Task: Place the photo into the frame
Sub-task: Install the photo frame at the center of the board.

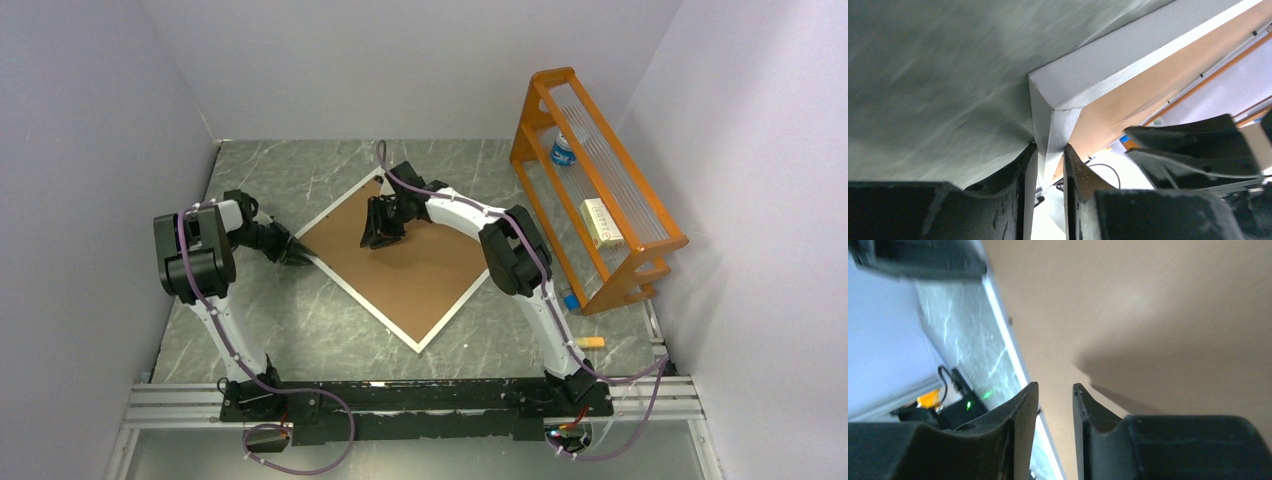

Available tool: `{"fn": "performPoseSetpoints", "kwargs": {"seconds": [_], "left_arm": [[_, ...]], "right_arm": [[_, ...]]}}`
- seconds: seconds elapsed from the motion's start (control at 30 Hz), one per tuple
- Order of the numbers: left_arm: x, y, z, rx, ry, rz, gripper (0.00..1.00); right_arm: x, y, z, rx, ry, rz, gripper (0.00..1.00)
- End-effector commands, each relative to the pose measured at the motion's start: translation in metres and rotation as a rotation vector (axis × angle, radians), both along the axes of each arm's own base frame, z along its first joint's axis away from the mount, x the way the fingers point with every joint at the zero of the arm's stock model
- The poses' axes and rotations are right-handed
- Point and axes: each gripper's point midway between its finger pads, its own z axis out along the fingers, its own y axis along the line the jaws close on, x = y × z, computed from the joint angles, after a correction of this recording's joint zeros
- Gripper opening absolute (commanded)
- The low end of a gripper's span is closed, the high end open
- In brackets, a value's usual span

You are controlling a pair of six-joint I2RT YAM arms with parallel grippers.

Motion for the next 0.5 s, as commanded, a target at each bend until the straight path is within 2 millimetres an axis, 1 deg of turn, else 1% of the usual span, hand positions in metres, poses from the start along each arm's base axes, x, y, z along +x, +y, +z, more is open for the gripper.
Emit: {"fn": "performPoseSetpoints", "kwargs": {"seconds": [0.0,0.1,0.17,0.23,0.37,0.47], "left_arm": [[0.038,0.015,-0.021,0.092,-0.091,-0.044,0.24],[0.047,0.016,-0.020,0.089,-0.100,-0.054,0.24],[0.051,0.015,-0.017,0.082,-0.109,-0.057,0.28],[0.052,0.014,-0.013,0.084,-0.121,-0.070,0.37],[0.047,0.010,-0.006,0.085,-0.144,-0.076,0.53],[0.038,0.001,-0.005,0.075,-0.140,-0.088,0.64]], "right_arm": [[-0.069,0.020,0.037,0.142,0.096,0.195,0.31],[-0.087,0.028,0.035,0.180,0.131,0.234,0.19],[-0.092,0.030,0.029,0.182,0.153,0.241,0.14],[-0.093,0.032,0.027,0.191,0.157,0.236,0.11],[-0.088,0.035,0.021,0.191,0.150,0.214,0.08],[-0.078,0.034,0.008,0.143,0.137,0.166,0.07]]}}
